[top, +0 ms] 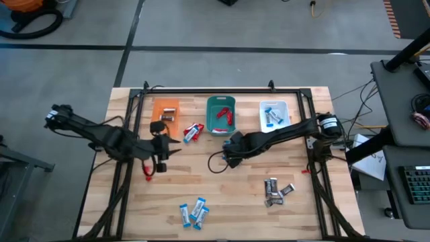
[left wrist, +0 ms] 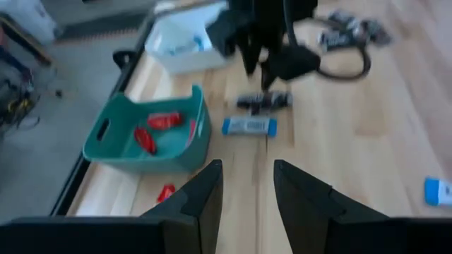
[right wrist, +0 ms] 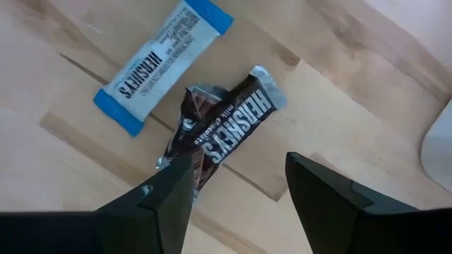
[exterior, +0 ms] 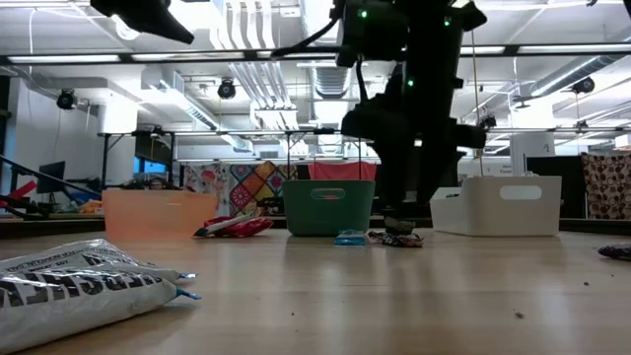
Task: Organize candy in baskets
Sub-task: Put the black chocolate bar into the orange bin
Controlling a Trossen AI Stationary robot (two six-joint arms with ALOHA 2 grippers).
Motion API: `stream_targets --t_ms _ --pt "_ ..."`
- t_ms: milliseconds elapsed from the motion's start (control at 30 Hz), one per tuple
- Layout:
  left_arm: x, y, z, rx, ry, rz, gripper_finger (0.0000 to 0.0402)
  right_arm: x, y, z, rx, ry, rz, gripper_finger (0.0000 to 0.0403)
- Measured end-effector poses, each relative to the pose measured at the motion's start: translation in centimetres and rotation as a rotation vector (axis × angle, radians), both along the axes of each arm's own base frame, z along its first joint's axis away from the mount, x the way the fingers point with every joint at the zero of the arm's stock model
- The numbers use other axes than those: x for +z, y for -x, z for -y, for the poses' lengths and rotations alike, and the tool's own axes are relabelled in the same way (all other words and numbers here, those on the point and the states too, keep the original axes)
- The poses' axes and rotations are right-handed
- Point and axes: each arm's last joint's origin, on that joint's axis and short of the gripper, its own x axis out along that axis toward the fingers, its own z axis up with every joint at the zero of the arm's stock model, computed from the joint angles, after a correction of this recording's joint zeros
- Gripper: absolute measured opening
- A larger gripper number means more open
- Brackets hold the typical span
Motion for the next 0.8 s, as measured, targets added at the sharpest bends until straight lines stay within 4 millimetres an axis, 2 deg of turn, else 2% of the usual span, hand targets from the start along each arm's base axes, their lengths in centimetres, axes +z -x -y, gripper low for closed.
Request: stream_targets --t_ms 233,533,800 --pt "-1.1 1.0 -0.4 0.001 0.029 0.073 0.0111 -1.8 -0.9 -0.1 -0.007 -0.001 0.005 0.0215" --pt "-2.1 0.7 -0.3 0.004 0.035 0.089 0.0111 -2.8 -1.2 0.0 -0.011 0.001 0.004 0.0209" --pt "-2.0 0.5 -0.2 0.007 0.04 0.106 0.0111 -3.0 -1.3 -0.1 -0.004 -0.001 0.015 0.0137"
